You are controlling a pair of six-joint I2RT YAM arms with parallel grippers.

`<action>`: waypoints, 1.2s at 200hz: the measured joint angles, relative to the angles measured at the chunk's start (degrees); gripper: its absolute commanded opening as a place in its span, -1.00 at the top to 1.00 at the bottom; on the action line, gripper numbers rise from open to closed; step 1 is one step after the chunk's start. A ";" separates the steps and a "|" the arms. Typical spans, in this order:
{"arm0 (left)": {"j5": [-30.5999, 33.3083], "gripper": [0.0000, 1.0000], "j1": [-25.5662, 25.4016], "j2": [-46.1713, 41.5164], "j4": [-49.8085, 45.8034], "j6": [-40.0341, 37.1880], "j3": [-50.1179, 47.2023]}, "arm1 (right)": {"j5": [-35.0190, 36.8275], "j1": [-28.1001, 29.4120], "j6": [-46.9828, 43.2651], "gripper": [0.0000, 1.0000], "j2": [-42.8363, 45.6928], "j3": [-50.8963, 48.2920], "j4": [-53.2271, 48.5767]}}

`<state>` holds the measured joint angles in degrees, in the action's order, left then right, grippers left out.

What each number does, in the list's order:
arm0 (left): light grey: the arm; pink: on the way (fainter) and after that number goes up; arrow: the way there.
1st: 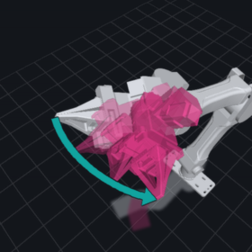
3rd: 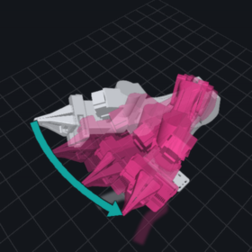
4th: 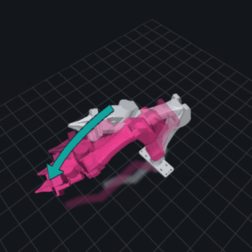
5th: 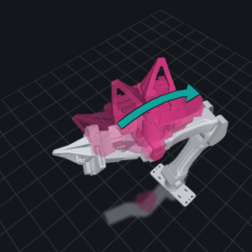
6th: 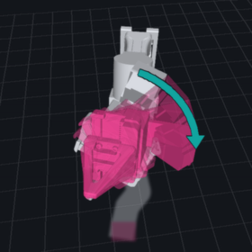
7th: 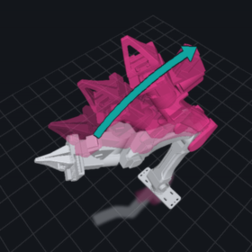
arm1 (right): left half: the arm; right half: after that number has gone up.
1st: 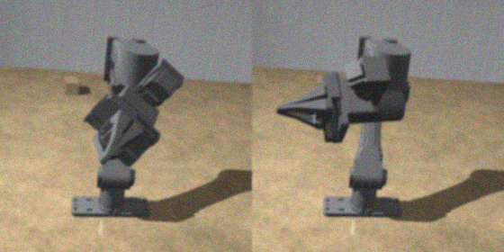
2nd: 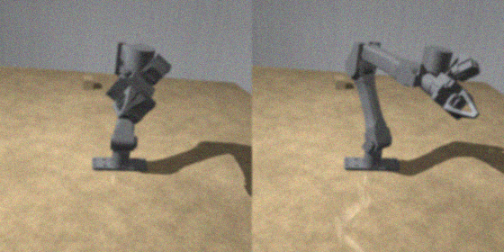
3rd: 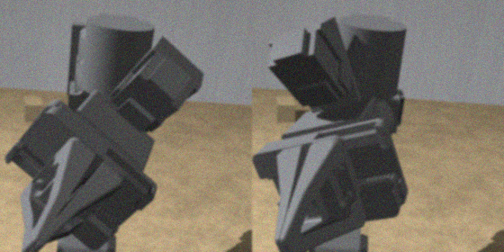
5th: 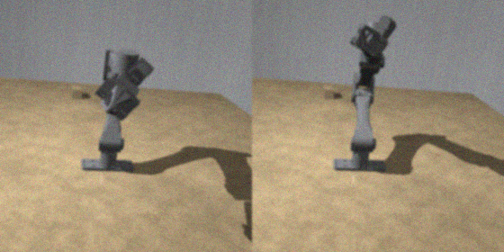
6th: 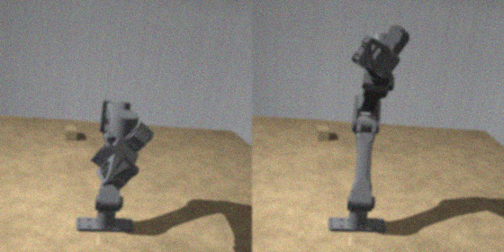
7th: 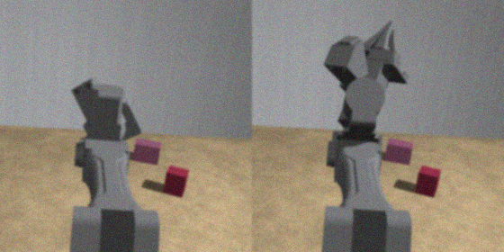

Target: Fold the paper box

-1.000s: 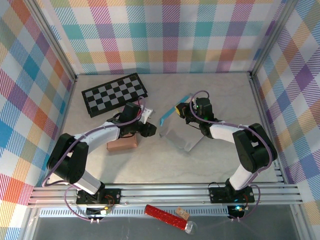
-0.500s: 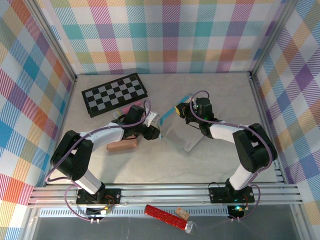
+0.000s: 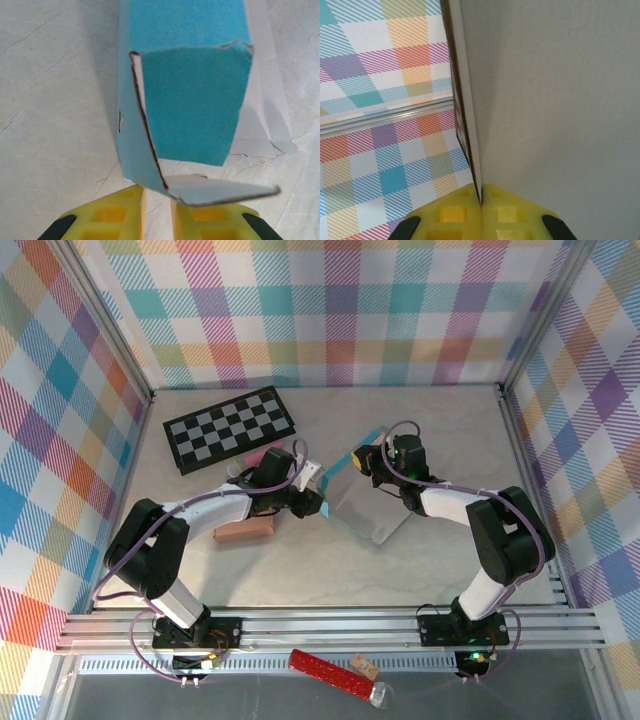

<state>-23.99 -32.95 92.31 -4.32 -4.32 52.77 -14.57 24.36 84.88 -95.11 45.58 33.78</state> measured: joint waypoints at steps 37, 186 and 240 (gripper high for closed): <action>-0.02 0.54 -0.98 0.22 0.00 -0.24 0.44 | 0.20 -0.02 0.22 1.00 0.00 0.00 -0.39; 3.89 0.52 -2.64 2.03 2.58 2.99 2.10 | 2.62 -0.39 2.73 1.00 0.79 0.00 -1.18; 3.67 0.51 -4.66 2.51 2.56 1.57 4.22 | 2.34 -0.39 3.45 1.00 0.94 0.00 -0.44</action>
<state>-20.32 -37.60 94.83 -1.76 -2.74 56.99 -12.23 23.97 88.33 -94.17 45.58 33.34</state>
